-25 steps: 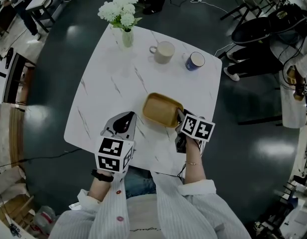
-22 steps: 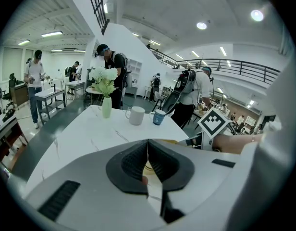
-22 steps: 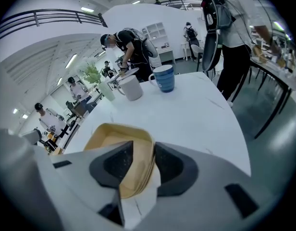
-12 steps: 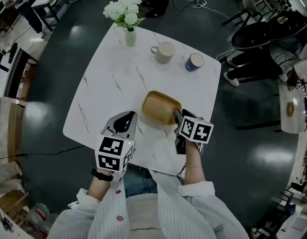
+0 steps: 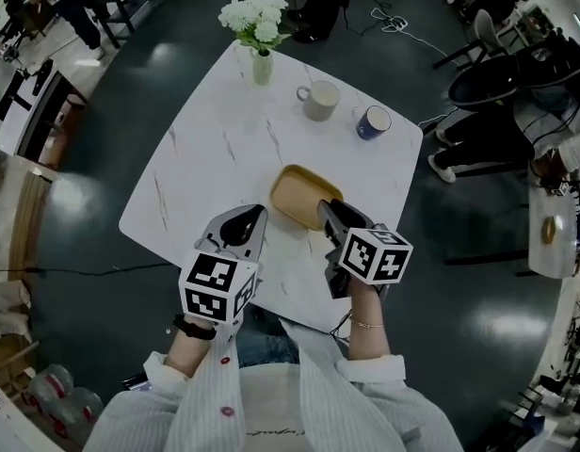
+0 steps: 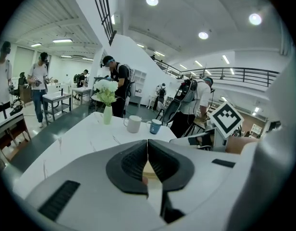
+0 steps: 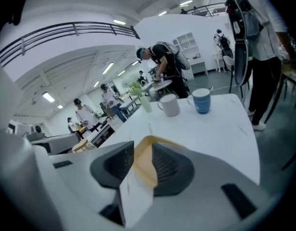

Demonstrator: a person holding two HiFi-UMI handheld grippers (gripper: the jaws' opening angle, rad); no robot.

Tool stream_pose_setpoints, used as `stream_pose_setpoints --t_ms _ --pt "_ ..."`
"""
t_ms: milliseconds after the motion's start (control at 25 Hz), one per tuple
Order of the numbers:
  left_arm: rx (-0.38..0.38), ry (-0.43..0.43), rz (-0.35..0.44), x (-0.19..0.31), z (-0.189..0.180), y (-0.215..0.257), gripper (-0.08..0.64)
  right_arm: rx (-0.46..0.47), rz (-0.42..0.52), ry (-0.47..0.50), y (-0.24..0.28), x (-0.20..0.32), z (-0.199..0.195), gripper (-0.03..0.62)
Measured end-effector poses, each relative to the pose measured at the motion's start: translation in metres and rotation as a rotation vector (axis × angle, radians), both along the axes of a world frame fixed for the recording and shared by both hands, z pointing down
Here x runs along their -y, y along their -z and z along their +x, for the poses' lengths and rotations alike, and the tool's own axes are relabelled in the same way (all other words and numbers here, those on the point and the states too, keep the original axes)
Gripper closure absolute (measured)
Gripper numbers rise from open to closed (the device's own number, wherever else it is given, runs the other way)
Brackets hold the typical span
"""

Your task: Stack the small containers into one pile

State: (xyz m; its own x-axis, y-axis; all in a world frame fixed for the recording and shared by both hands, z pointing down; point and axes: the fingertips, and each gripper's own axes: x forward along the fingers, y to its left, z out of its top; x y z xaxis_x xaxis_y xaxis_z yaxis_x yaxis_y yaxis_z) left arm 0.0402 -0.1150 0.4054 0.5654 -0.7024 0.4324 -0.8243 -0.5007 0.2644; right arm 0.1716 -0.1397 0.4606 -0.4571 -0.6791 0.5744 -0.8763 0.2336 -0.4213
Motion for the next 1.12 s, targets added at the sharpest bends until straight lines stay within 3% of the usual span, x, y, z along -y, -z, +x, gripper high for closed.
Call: stream_pose_setpoints --t_ms 280,600,800,1120 --pt "-0.087 0.016 0.091 -0.009 0.011 0.046 0.541 -0.005 0.237 0.195 0.077 -0.015 -0.036 0.514" --pt "-0.138 -0.001 0.213 -0.022 0.028 0.102 0.541 0.005 0.423 0.306 0.142 -0.042 -0.053 0.563" --pt "-0.145 -0.048 0.246 -0.033 0.039 0.118 0.541 -0.002 0.484 0.314 0.164 -0.054 -0.055 0.578" --pt "-0.151 -0.118 0.246 -0.042 0.046 0.121 0.541 -0.03 0.505 0.287 0.177 -0.064 -0.054 0.581"
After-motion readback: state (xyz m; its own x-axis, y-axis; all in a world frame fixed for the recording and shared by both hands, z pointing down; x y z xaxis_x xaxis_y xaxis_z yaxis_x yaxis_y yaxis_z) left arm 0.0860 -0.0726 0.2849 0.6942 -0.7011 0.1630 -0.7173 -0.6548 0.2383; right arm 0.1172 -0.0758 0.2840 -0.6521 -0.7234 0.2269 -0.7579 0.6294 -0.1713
